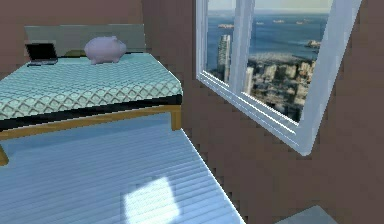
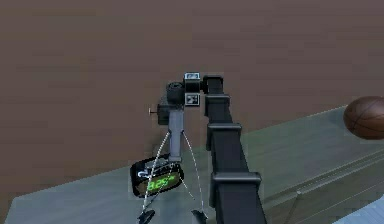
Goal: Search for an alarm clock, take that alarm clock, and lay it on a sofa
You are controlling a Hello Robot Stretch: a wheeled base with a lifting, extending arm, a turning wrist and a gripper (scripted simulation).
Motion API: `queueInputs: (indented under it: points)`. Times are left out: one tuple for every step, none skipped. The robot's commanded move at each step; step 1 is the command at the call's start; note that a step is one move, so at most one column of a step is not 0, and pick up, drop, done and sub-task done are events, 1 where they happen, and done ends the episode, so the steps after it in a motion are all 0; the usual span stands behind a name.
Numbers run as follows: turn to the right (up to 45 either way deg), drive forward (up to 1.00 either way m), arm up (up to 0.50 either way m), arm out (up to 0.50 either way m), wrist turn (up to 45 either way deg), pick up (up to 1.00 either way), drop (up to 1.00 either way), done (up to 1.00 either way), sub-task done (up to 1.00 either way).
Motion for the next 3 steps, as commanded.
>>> queueInputs:
  points:
    - [0.0,0.00,0.00,0.00,45.0,0.00,0.00,0.00,0.00]
    - [0.0,0.00,0.00,0.00,45.0,0.00,0.00,0.00,0.00]
    - [0.0,0.00,0.00,0.00,21.0,0.00,0.00,0.00,0.00]
